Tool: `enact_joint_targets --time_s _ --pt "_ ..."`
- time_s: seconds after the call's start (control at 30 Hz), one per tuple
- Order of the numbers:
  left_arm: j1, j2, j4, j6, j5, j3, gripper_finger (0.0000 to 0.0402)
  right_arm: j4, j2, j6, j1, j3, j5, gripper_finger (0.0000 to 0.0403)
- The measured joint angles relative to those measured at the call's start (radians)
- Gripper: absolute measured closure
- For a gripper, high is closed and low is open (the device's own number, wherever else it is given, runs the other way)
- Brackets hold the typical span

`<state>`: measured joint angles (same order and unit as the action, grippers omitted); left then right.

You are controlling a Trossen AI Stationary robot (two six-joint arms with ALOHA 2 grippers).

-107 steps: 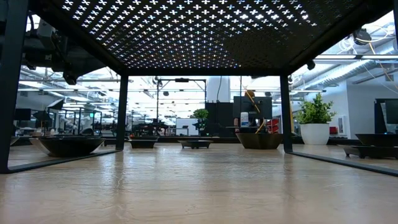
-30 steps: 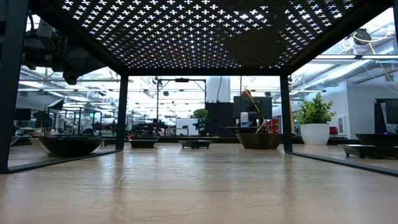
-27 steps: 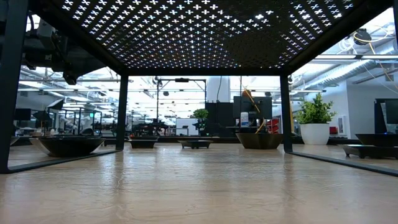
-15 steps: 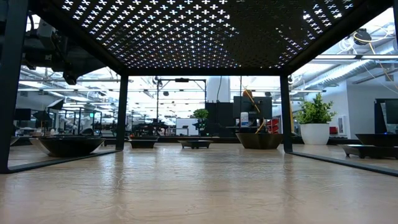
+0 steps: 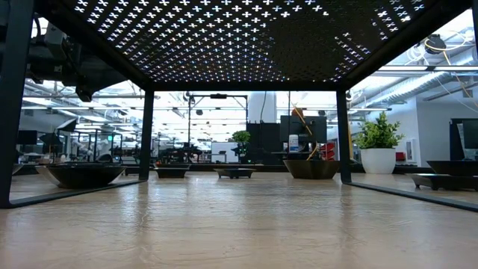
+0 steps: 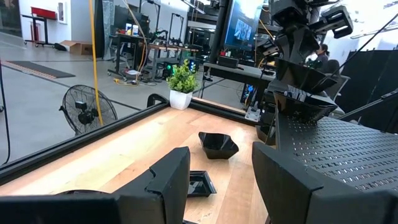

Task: Pick & Place Mini shaped plates
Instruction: Stack the black distorted square plate on top of the black distorted square plate on the shelf

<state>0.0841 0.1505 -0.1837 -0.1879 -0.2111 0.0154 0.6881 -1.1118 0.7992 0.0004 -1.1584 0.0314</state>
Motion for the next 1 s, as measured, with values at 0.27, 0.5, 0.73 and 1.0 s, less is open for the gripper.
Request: enact_joint_targets --time_s 0.27,0.5,0.73,1.0 --pt "0.0 0.0 0.0 0.0 0.0 0.0 0.0224 0.015 0.0 0.068 0.08 0.0 0.08 0.0403" --pt "0.0 0.0 0.0 0.0 0.0 0.0 0.0224 0.039 -0.014 0.071 0.116 0.0 0.101 0.0403" --pt "0.0 0.0 0.0 0.0 0.0 0.0 0.0224 0.034 -0.039 0.069 0.129 0.002 0.1 0.0403" --pt "0.0 0.0 0.0 0.0 0.0 0.0 0.0224 0.037 -0.045 0.068 0.129 0.002 0.1 0.0383"
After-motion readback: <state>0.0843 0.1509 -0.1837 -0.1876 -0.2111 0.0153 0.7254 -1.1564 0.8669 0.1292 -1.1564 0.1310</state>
